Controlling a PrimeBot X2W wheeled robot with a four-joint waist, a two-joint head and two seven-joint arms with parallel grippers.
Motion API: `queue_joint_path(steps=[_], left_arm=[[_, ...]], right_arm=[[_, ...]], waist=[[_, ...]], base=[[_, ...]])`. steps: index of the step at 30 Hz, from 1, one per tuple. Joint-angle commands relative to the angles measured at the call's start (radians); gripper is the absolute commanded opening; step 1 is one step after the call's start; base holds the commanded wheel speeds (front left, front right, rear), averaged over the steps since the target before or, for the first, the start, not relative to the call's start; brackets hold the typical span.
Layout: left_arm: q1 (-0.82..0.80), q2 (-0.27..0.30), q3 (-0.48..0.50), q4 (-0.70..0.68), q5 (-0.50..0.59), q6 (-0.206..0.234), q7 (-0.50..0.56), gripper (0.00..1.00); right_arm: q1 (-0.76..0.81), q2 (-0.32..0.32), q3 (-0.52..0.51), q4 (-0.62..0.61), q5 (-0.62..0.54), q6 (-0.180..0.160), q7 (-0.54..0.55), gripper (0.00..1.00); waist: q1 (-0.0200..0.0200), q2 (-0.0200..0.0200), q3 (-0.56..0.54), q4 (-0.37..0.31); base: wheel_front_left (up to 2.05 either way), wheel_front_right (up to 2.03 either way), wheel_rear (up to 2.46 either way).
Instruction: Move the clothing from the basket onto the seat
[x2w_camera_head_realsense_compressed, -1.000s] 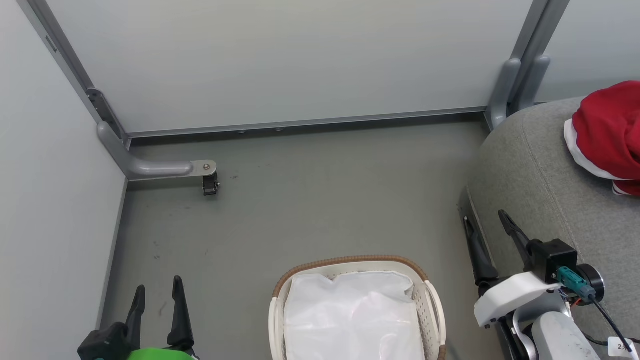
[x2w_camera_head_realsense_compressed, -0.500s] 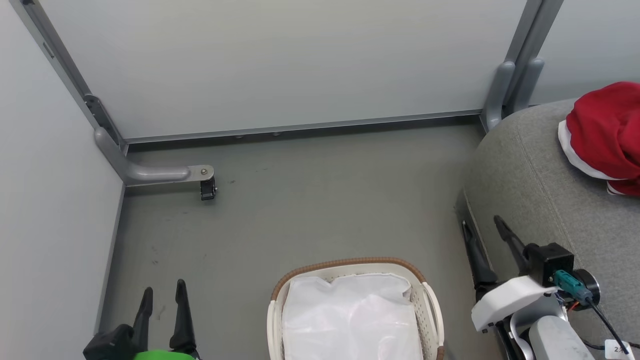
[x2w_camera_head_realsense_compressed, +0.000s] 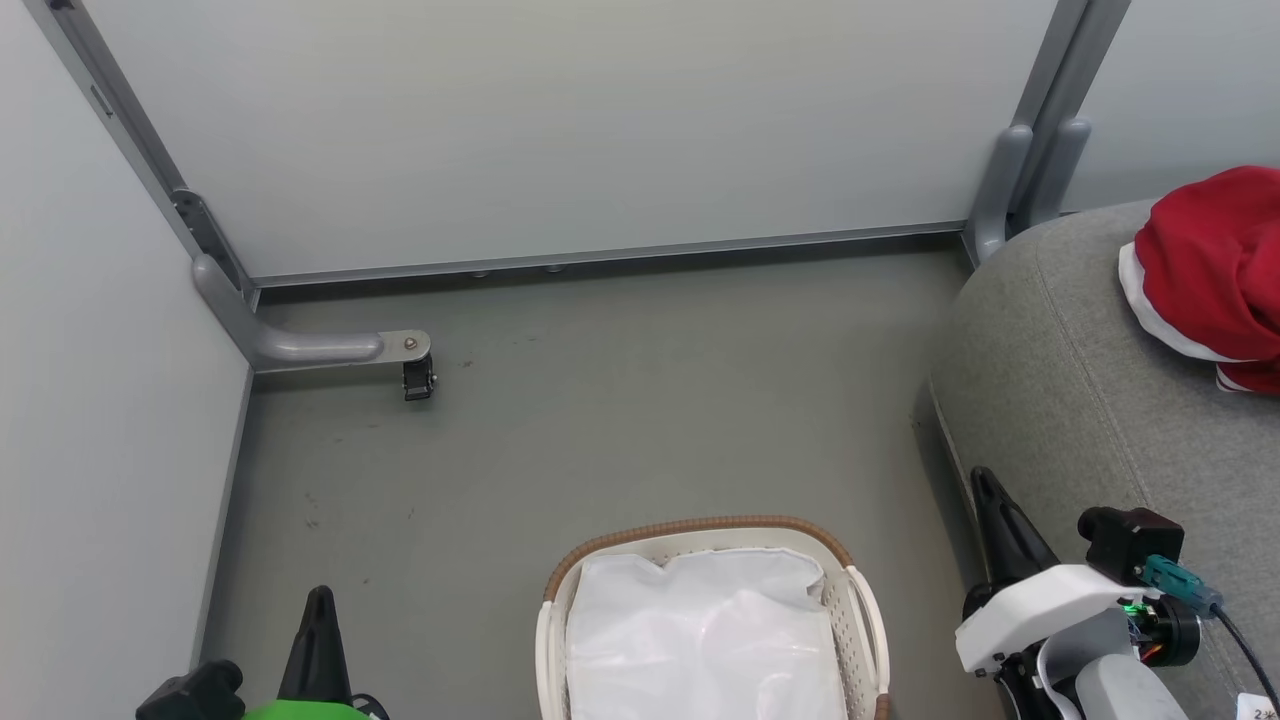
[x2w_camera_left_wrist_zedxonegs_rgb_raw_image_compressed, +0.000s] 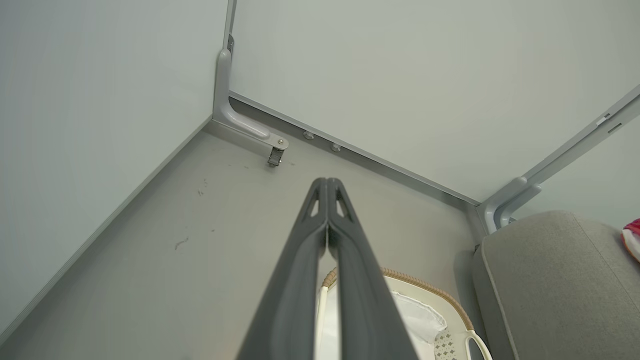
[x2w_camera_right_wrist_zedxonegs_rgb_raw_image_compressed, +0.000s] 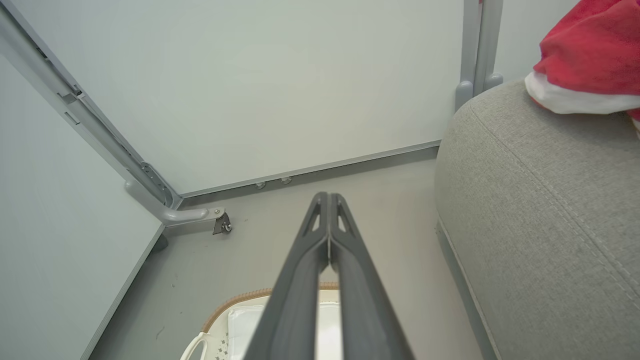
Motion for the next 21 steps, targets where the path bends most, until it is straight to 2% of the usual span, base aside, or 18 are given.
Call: queue_joint_path(steps=[1, 21], left_arm=[[-0.029, 0.002, 0.009, -0.017, -0.039, -0.005, 0.01, 0.0], [-0.072, 0.003, 0.047, -0.028, -0.31, -0.02, 0.093, 0.0]], right_arm=[[-0.01, -0.005, -0.007, -0.023, 0.048, 0.0, 0.011, 0.0], [0.003, -0.007, -0.037, -0.06, 0.371, 0.0, 0.092, 0.0]], waist=[[0.0001, 0.0007, 0.0, 0.001], [0.0001, 0.002, -0.004, 0.007]], base=[[0.0, 0.0, 0.0], [0.0, 0.0, 0.0]])
